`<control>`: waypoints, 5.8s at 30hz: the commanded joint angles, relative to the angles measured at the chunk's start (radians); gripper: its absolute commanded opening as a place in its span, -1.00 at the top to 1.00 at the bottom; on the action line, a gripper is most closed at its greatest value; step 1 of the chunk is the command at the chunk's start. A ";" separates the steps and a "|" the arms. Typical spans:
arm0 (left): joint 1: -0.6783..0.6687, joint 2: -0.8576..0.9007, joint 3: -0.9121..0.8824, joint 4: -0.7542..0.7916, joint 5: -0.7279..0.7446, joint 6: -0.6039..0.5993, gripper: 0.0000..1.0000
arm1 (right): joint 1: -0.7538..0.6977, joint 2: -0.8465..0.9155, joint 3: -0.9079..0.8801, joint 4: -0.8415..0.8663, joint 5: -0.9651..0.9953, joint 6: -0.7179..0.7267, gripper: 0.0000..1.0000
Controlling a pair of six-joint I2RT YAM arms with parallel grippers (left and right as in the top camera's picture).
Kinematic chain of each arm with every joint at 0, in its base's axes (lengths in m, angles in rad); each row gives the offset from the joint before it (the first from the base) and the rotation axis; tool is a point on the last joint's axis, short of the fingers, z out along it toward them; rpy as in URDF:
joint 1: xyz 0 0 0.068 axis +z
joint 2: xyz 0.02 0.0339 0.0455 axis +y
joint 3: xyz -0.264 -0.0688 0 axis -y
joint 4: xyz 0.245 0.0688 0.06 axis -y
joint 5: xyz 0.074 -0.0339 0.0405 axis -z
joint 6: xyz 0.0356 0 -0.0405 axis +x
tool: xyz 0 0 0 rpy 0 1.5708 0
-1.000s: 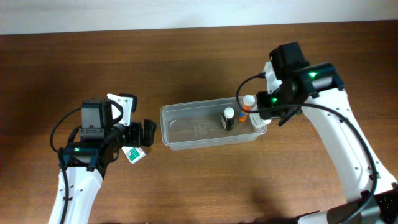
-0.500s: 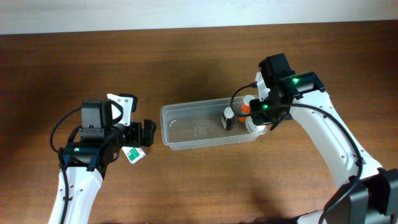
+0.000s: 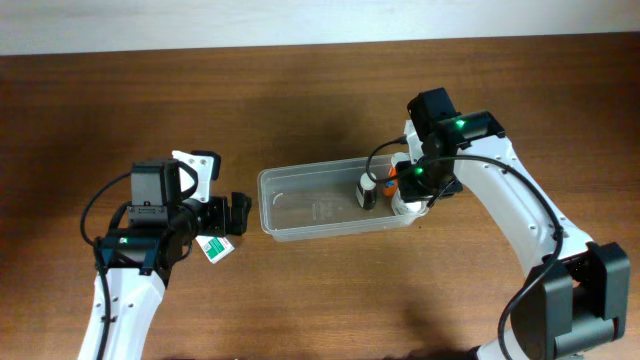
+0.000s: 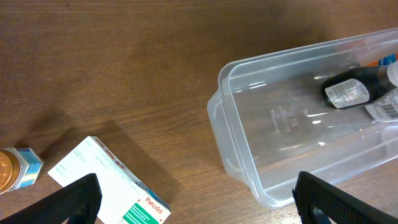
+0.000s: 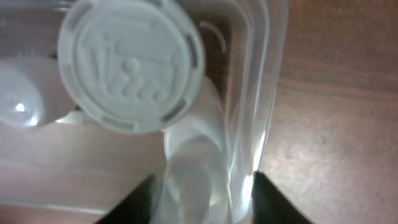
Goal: Pack container
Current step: 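Lower the clear bottle into the container and open the right gripper, then grasp the white-green medicine box with the left gripper, then lay the medicine box into the container and release it, then grasp the small amber jar with the left gripper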
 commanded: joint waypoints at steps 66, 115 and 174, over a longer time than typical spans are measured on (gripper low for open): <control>0.077 0.515 0.019 -0.003 -0.219 -0.470 -0.26 | -0.396 -0.163 0.084 -0.084 -0.023 -0.003 -0.91; -0.498 0.467 0.259 0.037 -0.174 0.341 -0.01 | -0.396 -0.163 0.084 -0.084 -0.023 -0.003 -0.91; 0.284 0.771 0.330 -0.066 -0.262 -0.121 -0.53 | -0.396 -0.163 0.084 -0.087 -0.022 -0.003 -0.91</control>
